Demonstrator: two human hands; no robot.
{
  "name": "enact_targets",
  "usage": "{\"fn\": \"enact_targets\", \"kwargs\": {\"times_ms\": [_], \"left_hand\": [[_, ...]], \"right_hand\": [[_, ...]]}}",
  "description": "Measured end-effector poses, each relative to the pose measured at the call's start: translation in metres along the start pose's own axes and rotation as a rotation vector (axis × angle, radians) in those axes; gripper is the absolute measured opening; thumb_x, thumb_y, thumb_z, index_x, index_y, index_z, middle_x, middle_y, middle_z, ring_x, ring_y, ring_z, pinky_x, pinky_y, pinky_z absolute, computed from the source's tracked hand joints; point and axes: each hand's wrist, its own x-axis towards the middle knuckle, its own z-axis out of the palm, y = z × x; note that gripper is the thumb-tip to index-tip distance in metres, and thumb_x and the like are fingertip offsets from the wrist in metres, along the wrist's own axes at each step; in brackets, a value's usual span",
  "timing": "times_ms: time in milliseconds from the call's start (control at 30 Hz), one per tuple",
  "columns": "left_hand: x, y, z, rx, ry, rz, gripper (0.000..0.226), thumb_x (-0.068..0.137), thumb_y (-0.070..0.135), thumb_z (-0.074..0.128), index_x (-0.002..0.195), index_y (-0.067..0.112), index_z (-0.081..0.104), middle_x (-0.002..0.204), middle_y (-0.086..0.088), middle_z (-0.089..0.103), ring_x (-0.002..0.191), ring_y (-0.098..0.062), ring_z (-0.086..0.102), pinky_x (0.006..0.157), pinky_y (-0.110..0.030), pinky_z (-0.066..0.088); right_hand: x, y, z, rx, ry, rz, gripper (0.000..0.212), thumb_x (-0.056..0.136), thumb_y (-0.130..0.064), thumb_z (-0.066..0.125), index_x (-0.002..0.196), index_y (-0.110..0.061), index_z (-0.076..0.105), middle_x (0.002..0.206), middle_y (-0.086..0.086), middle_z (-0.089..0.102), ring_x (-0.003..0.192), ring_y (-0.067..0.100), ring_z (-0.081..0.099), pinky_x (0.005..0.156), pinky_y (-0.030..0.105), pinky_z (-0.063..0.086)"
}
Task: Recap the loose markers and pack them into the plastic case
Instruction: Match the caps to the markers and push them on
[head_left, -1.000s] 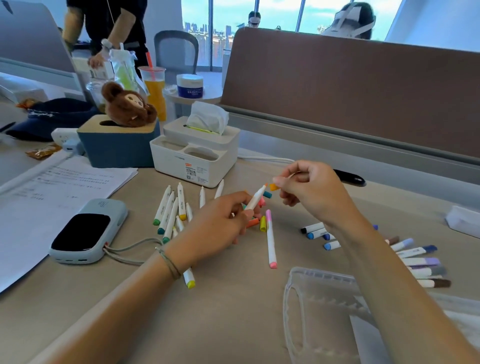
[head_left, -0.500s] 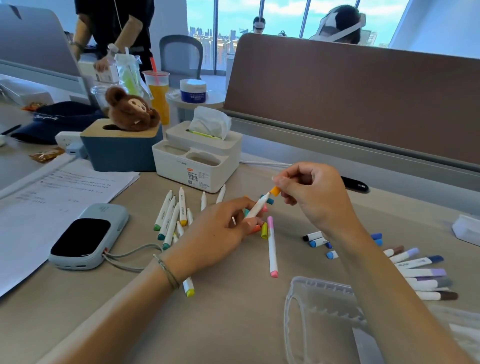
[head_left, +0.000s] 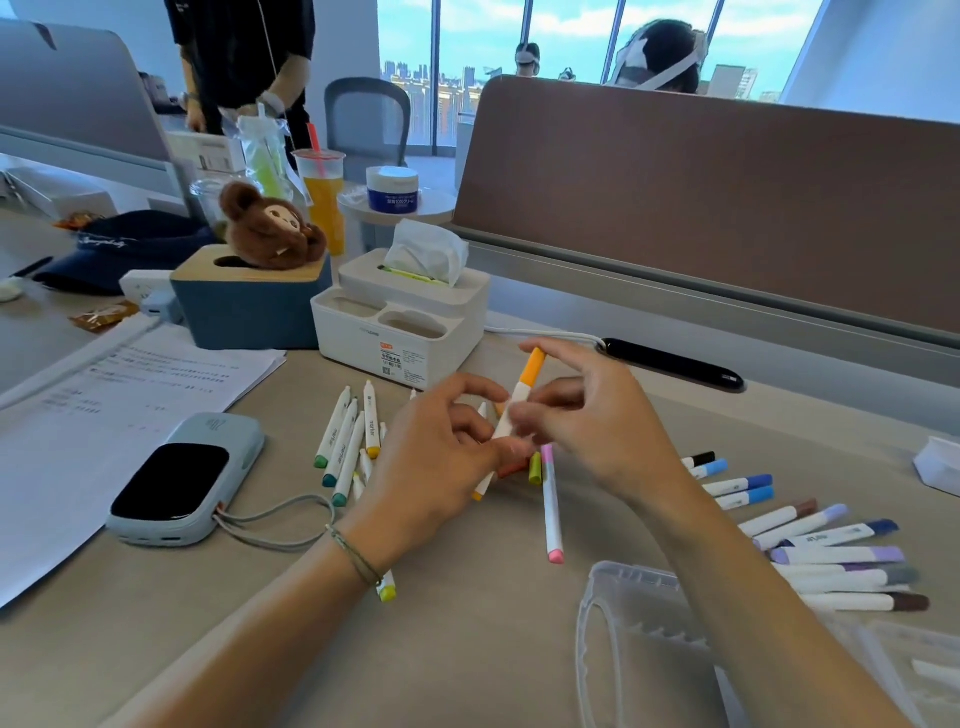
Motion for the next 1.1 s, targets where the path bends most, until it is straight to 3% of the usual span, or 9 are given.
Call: {"fn": "enact_targets", "kwargs": {"times_ms": [100,267,367,433,567,733,867,967,1100], "left_hand": [[0.000,-0.002,0.000,0.018,0.037,-0.018,0.046,0.072,0.023,0.089,0.097,0.030,0.051,0.067,-0.003,0.071,0.055,-0.017,0.063,0.053,-0.027,0.052],[-0.002,0.001,0.004,0.005,0.014,-0.012,0.047,0.071,0.024,0.090,0.096,0.025,0.051,0.068,-0.009,0.069,0.063,-0.030,0.065,0.057,-0.035,0.056],[-0.002,0.001,0.003,0.031,-0.014,-0.018,0.038,0.076,0.026,0.086,0.094,0.022,0.053,0.071,-0.007,0.071,0.063,-0.026,0.068,0.062,-0.041,0.060],[0.000,0.000,-0.001,0.040,-0.020,-0.017,0.021,0.088,0.029,0.075,0.091,0.020,0.057,0.073,-0.001,0.074,0.063,-0.018,0.071,0.065,-0.044,0.061],[0.013,-0.008,-0.020,0.272,0.084,-0.025,0.015,0.100,0.039,0.054,0.096,0.027,0.063,0.074,0.007,0.072,0.067,-0.011,0.066,0.070,-0.038,0.061],[0.026,-0.020,-0.038,0.489,0.092,-0.110,0.008,0.100,0.032,0.054,0.100,0.031,0.063,0.079,0.007,0.070,0.065,-0.006,0.065,0.059,-0.018,0.045],[0.030,-0.025,-0.045,0.606,0.129,-0.134,0.010,0.098,0.026,0.056,0.101,0.029,0.066,0.076,0.007,0.064,0.066,-0.006,0.061,0.057,-0.019,0.043],[0.029,-0.024,-0.034,0.666,0.084,-0.120,0.008,0.096,0.029,0.057,0.098,0.030,0.065,0.073,0.009,0.064,0.068,-0.004,0.062,0.061,-0.019,0.045],[0.034,-0.024,-0.006,0.799,-0.031,-0.089,0.009,0.091,0.032,0.061,0.094,0.026,0.067,0.084,0.003,0.068,0.081,-0.015,0.063,0.074,-0.031,0.056]], "right_hand": [[-0.005,-0.004,0.013,-0.034,0.038,0.004,0.067,0.082,-0.005,0.080,0.136,-0.036,0.055,0.072,-0.001,0.076,0.068,0.013,0.074,0.062,0.017,0.058],[-0.007,-0.007,0.014,0.016,0.114,0.026,0.064,0.083,0.007,0.077,0.132,-0.032,0.061,0.065,0.003,0.074,0.059,0.008,0.070,0.054,0.010,0.050],[-0.008,-0.010,0.014,-0.003,0.109,0.021,0.062,0.083,0.006,0.076,0.129,-0.033,0.062,0.064,0.004,0.073,0.058,0.011,0.070,0.056,0.013,0.053],[-0.004,-0.010,0.005,0.036,0.112,0.023,0.058,0.084,0.005,0.074,0.128,-0.029,0.062,0.064,0.008,0.073,0.058,0.019,0.071,0.059,0.022,0.057],[0.006,0.000,-0.024,-0.148,0.147,0.099,0.057,0.087,-0.003,0.070,0.139,-0.022,0.058,0.069,0.006,0.073,0.054,0.008,0.067,0.062,0.025,0.057],[0.009,0.021,-0.034,-0.432,-0.069,0.343,0.063,0.088,-0.012,0.072,0.146,-0.024,0.051,0.095,0.006,0.070,0.077,0.019,0.071,0.076,0.036,0.062],[0.011,0.032,-0.028,-0.589,-0.215,0.424,0.070,0.084,-0.019,0.076,0.148,-0.026,0.049,0.123,0.004,0.061,0.108,0.023,0.062,0.094,0.040,0.056],[0.008,0.033,-0.024,-0.636,-0.265,0.436,0.072,0.083,-0.021,0.079,0.148,-0.026,0.049,0.135,0.004,0.057,0.112,0.022,0.059,0.089,0.033,0.053],[0.006,0.034,-0.021,-0.625,-0.318,0.451,0.069,0.084,-0.022,0.080,0.146,-0.024,0.050,0.122,0.002,0.057,0.092,0.013,0.061,0.069,0.023,0.049]]}}
